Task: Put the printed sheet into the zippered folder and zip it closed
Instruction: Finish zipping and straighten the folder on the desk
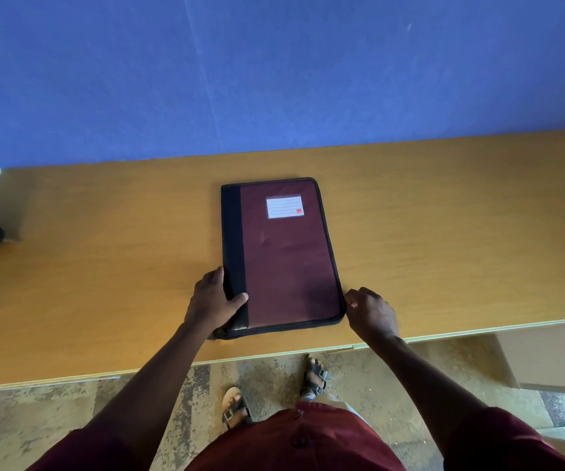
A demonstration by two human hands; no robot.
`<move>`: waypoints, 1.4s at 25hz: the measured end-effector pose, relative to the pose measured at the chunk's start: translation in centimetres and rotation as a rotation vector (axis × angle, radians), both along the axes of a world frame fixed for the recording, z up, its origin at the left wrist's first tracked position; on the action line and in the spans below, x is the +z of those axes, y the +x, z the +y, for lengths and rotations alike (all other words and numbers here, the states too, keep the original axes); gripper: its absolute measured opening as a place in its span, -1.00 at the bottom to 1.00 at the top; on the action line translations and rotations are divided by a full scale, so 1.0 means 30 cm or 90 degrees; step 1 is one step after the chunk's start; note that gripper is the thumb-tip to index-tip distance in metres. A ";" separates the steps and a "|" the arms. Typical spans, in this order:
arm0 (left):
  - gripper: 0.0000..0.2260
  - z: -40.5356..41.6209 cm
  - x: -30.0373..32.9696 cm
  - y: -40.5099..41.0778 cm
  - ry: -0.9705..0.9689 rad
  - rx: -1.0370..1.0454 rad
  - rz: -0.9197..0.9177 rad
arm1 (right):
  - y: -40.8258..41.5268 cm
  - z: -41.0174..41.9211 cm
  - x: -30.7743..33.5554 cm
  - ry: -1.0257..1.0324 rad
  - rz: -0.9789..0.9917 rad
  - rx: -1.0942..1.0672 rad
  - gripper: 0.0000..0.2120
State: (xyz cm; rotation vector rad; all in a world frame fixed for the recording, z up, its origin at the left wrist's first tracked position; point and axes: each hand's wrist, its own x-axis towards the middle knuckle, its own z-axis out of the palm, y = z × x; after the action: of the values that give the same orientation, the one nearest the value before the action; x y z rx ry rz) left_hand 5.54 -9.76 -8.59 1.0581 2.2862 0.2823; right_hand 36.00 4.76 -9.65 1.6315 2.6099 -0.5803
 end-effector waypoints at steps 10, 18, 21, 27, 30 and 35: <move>-0.12 0.050 -0.014 0.063 0.033 0.115 -0.062 | -0.035 0.134 -0.006 -0.005 0.008 0.112 -0.86; -0.21 0.078 -0.008 0.080 0.046 0.164 -0.066 | -0.081 0.206 0.006 -0.045 0.006 0.140 -0.86; -0.14 0.090 -0.017 0.093 0.032 0.145 -0.005 | -0.097 0.234 0.006 -0.048 0.010 0.142 -0.87; -0.05 0.178 -0.027 -0.001 0.037 0.132 -0.042 | -0.158 0.280 0.012 -0.044 0.006 0.124 -0.88; -0.04 0.230 -0.022 -0.046 0.037 0.093 -0.033 | -0.193 0.311 0.018 -0.035 -0.009 0.115 -0.89; -0.05 0.312 -0.011 -0.148 0.017 0.055 -0.041 | -0.248 0.368 0.025 -0.034 -0.023 0.098 -0.89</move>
State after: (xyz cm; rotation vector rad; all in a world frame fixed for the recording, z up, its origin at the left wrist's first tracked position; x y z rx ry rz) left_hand 1.10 -0.39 -8.92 0.9516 2.2796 0.3779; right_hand 28.55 15.81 -8.91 1.3982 2.6388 -0.6013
